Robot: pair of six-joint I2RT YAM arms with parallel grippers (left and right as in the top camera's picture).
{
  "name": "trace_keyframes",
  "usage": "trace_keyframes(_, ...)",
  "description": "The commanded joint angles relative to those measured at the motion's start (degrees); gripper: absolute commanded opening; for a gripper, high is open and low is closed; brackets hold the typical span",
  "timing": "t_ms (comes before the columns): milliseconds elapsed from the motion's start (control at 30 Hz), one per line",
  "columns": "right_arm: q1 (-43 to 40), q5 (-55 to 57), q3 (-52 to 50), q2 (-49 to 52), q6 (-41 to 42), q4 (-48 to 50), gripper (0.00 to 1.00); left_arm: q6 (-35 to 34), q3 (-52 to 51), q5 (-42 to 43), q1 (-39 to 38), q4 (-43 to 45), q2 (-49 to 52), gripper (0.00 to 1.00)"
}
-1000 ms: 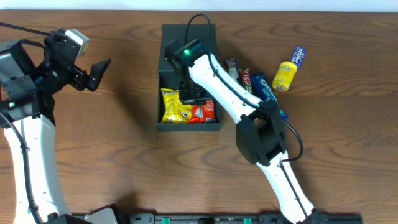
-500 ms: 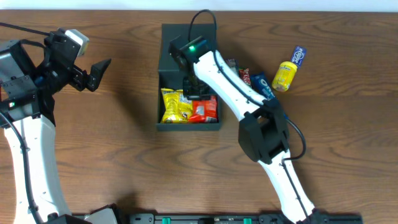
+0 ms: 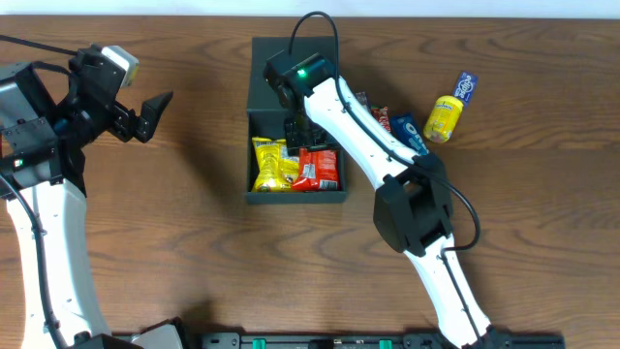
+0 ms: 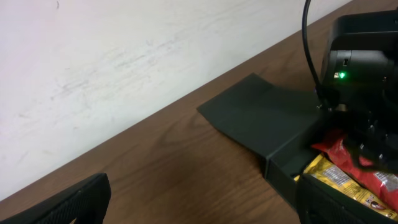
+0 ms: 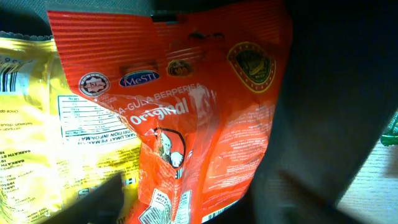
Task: Pack container
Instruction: 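Push the red bag down into the box with the right gripper, then press the bags flat inside the box, then lift the right gripper out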
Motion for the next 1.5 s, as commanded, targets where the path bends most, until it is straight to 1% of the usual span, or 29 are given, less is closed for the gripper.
trace_keyframes(0, -0.3, 0.6, 0.1, -1.6, -1.0, -0.1, 0.88, -0.7, 0.3, 0.8, 0.1, 0.1, 0.5, 0.95)
trace_keyframes(33, -0.3, 0.5, 0.1, -1.9, -1.0, -0.2, 0.88, -0.7, 0.3, 0.8, 0.1, 0.1, 0.5, 0.95)
trace_keyframes(67, -0.4, 0.5, 0.2, -2.2, -1.0, -0.2, 0.85, -0.7, 0.3, 0.8, 0.1, 0.1, 0.5, 0.95)
trace_keyframes(167, -0.5, 0.5, 0.3, -3.6, -1.0, -0.2, 0.76, -0.7, 0.3, 0.8, 0.1, 0.1, 0.5, 0.95)
trace_keyframes(267, -0.5, 0.6, 0.3, -5.8, -1.3, 0.2, 0.69, -0.7, 0.3, 0.8, 0.1, 0.1, 0.5, 0.95)
trace_keyframes(333, -0.5, 0.6, 0.3, -7.0, -2.1, 0.6, 0.62, -0.7, 0.3, 0.8, 0.1, 0.1, 0.5, 0.95)
trace_keyframes(367, -0.5, 0.6, 0.3, -7.2, -2.3, 0.8, 0.56, -0.7, 0.3, 0.8, 0.1, 0.1, 0.5, 0.95)
trace_keyframes(400, -0.5, 0.6, 0.3, -7.4, -2.5, 0.8, 0.42, -0.7, 0.3, 0.8, 0.1, 0.1, 0.5, 0.95)
trace_keyframes(433, -0.5, 0.5, 0.3, -7.4, -2.8, 0.7, 0.27, -0.7, 0.3, 0.8, 0.1, 0.1, 0.5, 0.95)
trace_keyframes(467, -0.5, 0.2, 0.3, -7.2, -3.5, 0.7, 0.05, -0.7, 0.3, 0.8, 0.1, 0.0, 0.5, 0.95)
trace_keyframes(500, -0.5, -0.3, 0.3, -6.9, -4.2, 0.7, 0.01, -0.7, 0.3, 0.8, 0.1, 0.0, 0.5, 0.95)
trace_keyframes(767, -0.3, -2.2, -0.1, -2.1, -5.8, 1.1, 0.01, -0.7, 0.3, 0.8, 0.1, -0.5, 0.5, 0.95)
trace_keyframes(933, -0.2, -5.4, -0.1, 1.5, -8.5, 2.7, 0.01, -0.7, 0.3, 0.8, 0.1, -0.5, 0.5, 0.95)
trace_keyframes(1167, -0.5, -5.4, -0.1, 5.6, -8.5, 2.1, 0.01, -0.7, 0.3, 0.8, 0.1, -0.5, 0.5, 0.95)
trace_keyframes(1467, -0.7, -3.0, -0.1, 7.4, -8.2, 0.8, 0.01, -0.7, 0.3, -0.1, 0.1, -0.5, 0.5, 0.95)
